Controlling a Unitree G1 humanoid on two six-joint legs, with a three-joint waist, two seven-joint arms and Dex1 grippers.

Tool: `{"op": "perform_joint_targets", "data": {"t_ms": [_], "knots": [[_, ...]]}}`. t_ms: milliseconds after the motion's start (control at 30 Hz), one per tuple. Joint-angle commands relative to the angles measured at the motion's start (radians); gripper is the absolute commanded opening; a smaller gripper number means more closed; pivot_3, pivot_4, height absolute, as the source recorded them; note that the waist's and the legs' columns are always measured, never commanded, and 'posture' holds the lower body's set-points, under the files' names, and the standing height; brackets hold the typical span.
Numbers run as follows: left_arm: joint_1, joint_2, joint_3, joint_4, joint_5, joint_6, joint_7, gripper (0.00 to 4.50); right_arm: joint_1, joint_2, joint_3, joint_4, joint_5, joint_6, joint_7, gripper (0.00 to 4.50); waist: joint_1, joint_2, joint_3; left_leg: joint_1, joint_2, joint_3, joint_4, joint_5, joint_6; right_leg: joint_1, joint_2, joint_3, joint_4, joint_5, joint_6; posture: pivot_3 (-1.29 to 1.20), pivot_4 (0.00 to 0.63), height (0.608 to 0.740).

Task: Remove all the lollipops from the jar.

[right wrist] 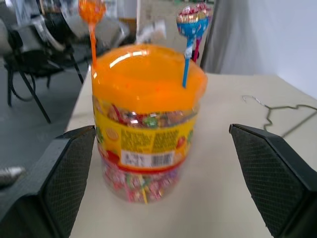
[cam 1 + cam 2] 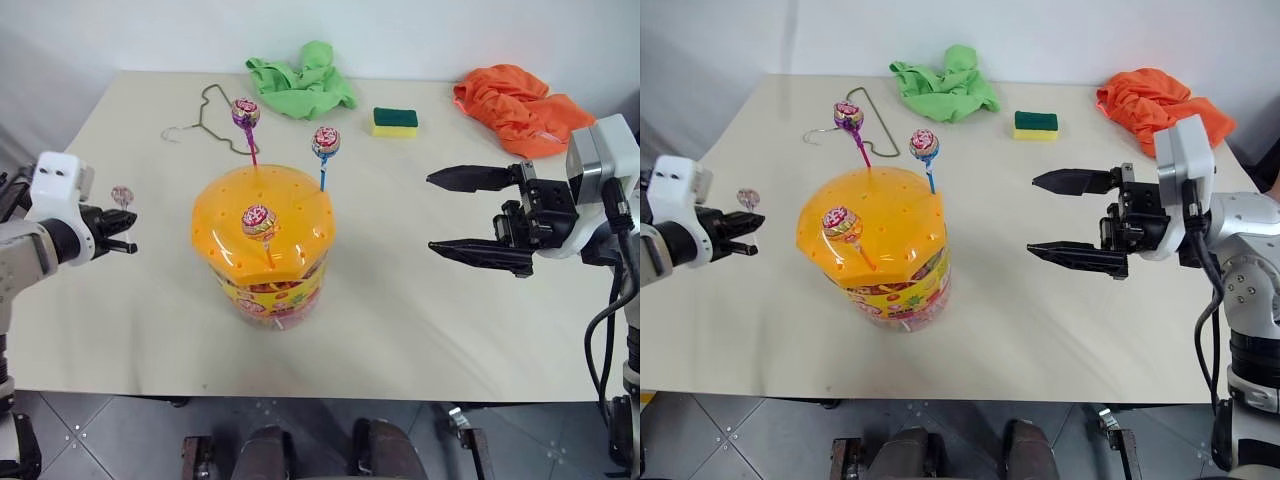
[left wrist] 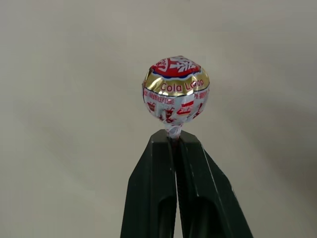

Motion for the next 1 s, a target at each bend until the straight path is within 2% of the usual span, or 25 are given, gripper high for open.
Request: {"op": "perform_joint_targets", "data": {"t_ms": [33, 200, 267, 367, 533, 767, 800, 867, 1000], "knots": [[-0.055, -0.007, -0.04, 0.078, 0.063, 0.016, -0.008, 0.06, 0.012, -0.001, -0.049, -0.047, 0.024, 0.003, -0.037, 4.5, 0.002, 0.0, 0.0, 0.0, 0.0, 0.0, 0.0, 0.0, 0.0, 0.0, 0.0, 0.0, 0.0, 0.0, 0.0, 0.0, 0.15, 0.74], [-0.109, 0.003, -0.173, 0.156, 0.171, 0.066, -0.014, 0.06, 0.039, -0.011, -0.061, -0.069, 0.022, 0.006, -0.063, 4.5, 0.001, 0.0, 0.0, 0.0, 0.0, 0.001, 0.0, 0.0, 0.0, 0.0, 0.0, 0.0, 0.0, 0.0, 0.0, 0.0, 0.15, 0.74], [-0.14, -0.002, -0.191, 0.175, 0.189, 0.107, -0.02, 0.06, 0.043, -0.013, -0.066, -0.075, 0.022, 0.009, -0.075, 4.5, 0.0, -0.001, 0.0, 0.0, 0.0, 0.001, 0.0, 0.0, 0.0, 0.0, 0.0, 0.0, 0.0, 0.0, 0.0, 0.0, 0.15, 0.74], [-0.185, -0.012, -0.203, 0.203, 0.216, 0.15, -0.02, 0.68, 0.048, -0.017, -0.07, -0.082, 0.02, 0.013, -0.08, 4.5, -0.001, -0.001, 0.0, 0.0, 0.0, 0.001, 0.0, 0.0, 0.0, 0.0, 0.0, 0.0, 0.0, 0.0, 0.0, 0.0, 0.15, 0.74], [-0.252, 0.002, -0.215, 0.18, 0.218, 0.206, -0.068, 2.2, 0.047, -0.028, -0.075, -0.08, 0.009, 0.014, -0.082, 4.5, 0.0, -0.001, 0.0, 0.0, 0.0, 0.001, 0.0, 0.0, 0.0, -0.001, 0.0, 0.0, 0.001, 0.0, 0.0, 0.0, 0.15, 0.74], [-0.359, 0.137, -0.247, 0.062, 0.204, 0.174, -0.233, 4.32, 0.044, -0.059, -0.082, -0.069, 0.0, 0.009, -0.072, 4.5, -0.001, -0.003, 0.0, 0.0, 0.0, 0.001, 0.001, 0.0, 0.0, -0.001, 0.0, 0.001, 0.001, 0.0, 0.0, 0.0, 0.15, 0.74], [-0.363, 0.157, -0.248, 0.046, 0.203, 0.142, -0.267, 4.46, 0.045, -0.063, -0.084, -0.067, -0.001, 0.009, -0.072, 4.5, -0.002, -0.003, 0.0, 0.0, 0.0, 0.001, 0.001, 0.0, 0.0, -0.001, 0.0, 0.001, 0.001, 0.0, 0.0, 0.0, 0.15, 0.74], [-0.373, 0.171, -0.226, 0.023, 0.191, 0.069, -0.33, 4.46, 0.049, -0.076, -0.089, -0.063, -0.007, 0.008, -0.071, 4.5, -0.002, -0.003, 0.0, 0.0, 0.0, 0.001, 0.0, 0.0, 0.0, -0.001, 0.0, 0.001, 0.001, 0.0, 0.0, 0.0, 0.15, 0.74], [-0.35, 0.095, -0.113, 0.025, 0.129, -0.18, -0.474, 4.46, 0.05, -0.095, -0.108, -0.053, -0.017, -0.003, -0.074, 4.5, 0.007, -0.003, 0.0, -0.001, 0.0, 0.001, 0.001, 0.0, 0.0, -0.001, 0.0, 0.001, 0.001, 0.0, 0.0, 0.0, 0.15, 0.74]]}}
